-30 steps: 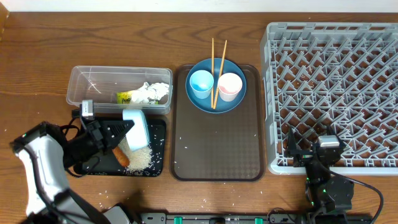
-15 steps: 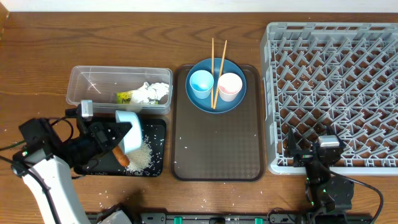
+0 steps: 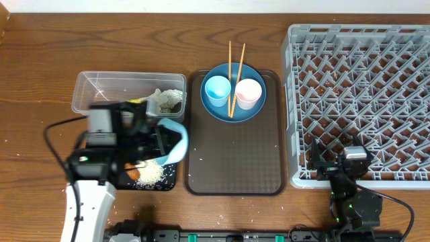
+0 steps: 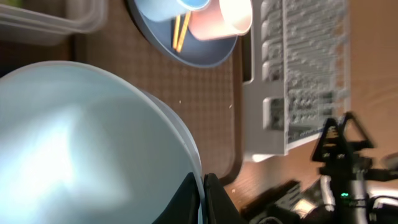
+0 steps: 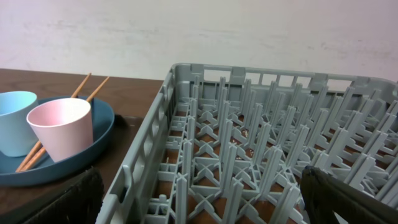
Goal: Sort waste into correct bins and load items into the dishwasher rack
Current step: 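Carry the emptied bowl with the left gripper back onto the brown tray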
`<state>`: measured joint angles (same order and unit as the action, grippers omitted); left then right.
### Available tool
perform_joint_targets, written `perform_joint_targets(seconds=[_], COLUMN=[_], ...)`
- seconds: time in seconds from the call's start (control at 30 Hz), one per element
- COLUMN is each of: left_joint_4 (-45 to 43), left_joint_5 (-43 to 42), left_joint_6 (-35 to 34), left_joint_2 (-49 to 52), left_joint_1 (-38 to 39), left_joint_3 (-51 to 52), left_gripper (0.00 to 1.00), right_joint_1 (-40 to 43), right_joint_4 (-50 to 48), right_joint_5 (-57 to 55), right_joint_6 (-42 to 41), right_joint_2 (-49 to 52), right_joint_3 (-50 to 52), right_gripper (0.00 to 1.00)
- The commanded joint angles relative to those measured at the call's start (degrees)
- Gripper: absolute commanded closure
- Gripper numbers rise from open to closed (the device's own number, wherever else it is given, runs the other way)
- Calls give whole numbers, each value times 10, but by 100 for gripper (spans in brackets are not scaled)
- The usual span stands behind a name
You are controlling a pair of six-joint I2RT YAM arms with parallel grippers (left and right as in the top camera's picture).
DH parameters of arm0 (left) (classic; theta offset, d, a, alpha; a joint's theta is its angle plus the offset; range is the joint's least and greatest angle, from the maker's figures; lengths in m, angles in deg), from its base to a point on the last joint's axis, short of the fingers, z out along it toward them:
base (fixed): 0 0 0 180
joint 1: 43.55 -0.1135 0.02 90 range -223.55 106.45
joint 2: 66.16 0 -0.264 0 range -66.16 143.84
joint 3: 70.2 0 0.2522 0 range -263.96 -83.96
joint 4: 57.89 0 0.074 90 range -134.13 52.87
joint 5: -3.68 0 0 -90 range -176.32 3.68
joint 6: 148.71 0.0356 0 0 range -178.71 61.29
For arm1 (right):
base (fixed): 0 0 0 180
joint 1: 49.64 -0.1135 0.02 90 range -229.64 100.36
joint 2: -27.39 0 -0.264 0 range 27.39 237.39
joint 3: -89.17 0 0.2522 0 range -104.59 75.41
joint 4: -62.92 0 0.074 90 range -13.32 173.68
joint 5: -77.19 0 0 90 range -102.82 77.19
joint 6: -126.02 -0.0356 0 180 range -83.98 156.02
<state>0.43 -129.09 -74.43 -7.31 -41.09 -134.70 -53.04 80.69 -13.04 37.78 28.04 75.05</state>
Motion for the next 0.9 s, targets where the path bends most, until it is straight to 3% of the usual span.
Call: perform_joint_targets(seconds=[0.0,0.23,0.4,0.67,0.87], left_joint_4=[-24,-94,-166,-281,-301], left_joint_5=[122,237,255,255,255], left_joint_6=[-90,-151,-153,-153,-152], left_joint_2=[10,65,133,237,271], left_joint_1=[99,292,387,457,473], left_joint_3=[-12,-12,-12,-12,-12], left_gripper=[94,94,94,94,93], right_joint_1=[3,3,3,3,3], right_joint_4=[2,2,2,2,2], right_joint_5=[-4,-4,-4,-4,-4], right_joint_6=[0,0,0,0,0], right_joint_2=[-2,-2,-2,-2,-2], right_joint_3=[0,0,0,0,0], right_gripper=[1,1,1,1,1])
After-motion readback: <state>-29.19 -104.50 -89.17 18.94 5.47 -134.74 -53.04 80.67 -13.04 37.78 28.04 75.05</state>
